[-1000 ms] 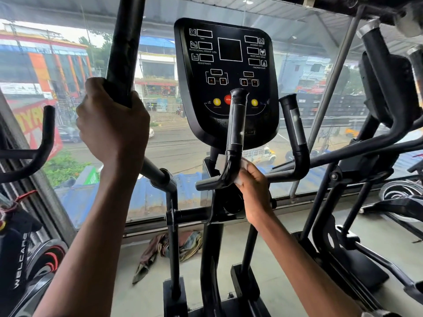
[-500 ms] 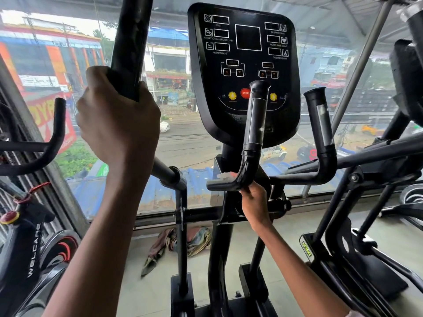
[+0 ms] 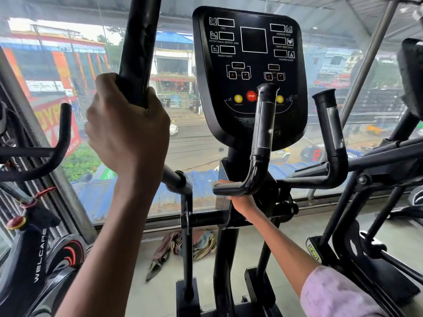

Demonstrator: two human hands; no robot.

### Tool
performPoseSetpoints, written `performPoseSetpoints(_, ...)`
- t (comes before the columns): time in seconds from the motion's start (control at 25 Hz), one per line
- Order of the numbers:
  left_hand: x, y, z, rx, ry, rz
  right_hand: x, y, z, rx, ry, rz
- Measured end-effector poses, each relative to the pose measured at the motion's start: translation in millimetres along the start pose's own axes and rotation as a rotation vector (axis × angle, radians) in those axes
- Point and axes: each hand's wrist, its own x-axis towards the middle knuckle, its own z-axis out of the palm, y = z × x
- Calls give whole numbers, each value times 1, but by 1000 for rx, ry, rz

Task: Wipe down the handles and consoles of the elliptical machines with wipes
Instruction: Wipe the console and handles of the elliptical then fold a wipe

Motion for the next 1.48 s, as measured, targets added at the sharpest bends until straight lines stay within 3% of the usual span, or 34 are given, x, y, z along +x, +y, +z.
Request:
performPoseSetpoints(0.12, -1, 2, -2, 21, -5, 4, -20, 5, -2, 82, 142, 58)
performPoseSetpoints(0.28, -1, 6, -2, 18, -8, -32, -61, -19, -24, 179, 263, -29)
performPoseSetpoints(0.48, -5, 9, -2, 72, -25, 21, -103, -37, -62, 472, 288, -30)
performPoseSetpoints(0.56, -28, 8, -3, 120, 41, 40, -119, -31, -70, 482, 306, 28)
performPoseSetpoints(0.64, -80, 2, -6, -11, 32, 77, -135, -22, -69, 455, 336, 97)
performPoseSetpoints(0.68, -114, -6, -7, -98, -50, 137, -143, -17, -66, 432, 349, 140)
performPoseSetpoints(0.76, -180, -30, -2, -199, -385, 188, -165, -8, -59, 374, 359, 200)
performPoseSetpoints(0.88, -244, -59, 13, -227, -960, 0, -201, 2, -54, 314, 347, 251)
performPoseSetpoints(1.0, -280, -60, 24, -286, -1374, -50, -233, 18, -59, 308, 412, 307)
performPoseSetpoints(1.24, -360, -47, 11, -410, -1731, 11, -326, 38, -77, 443, 779, 540)
performPoseSetpoints(1.48, -470, -25, -97, -512, -2162, -55, -500, 31, -55, 440, 1232, 756)
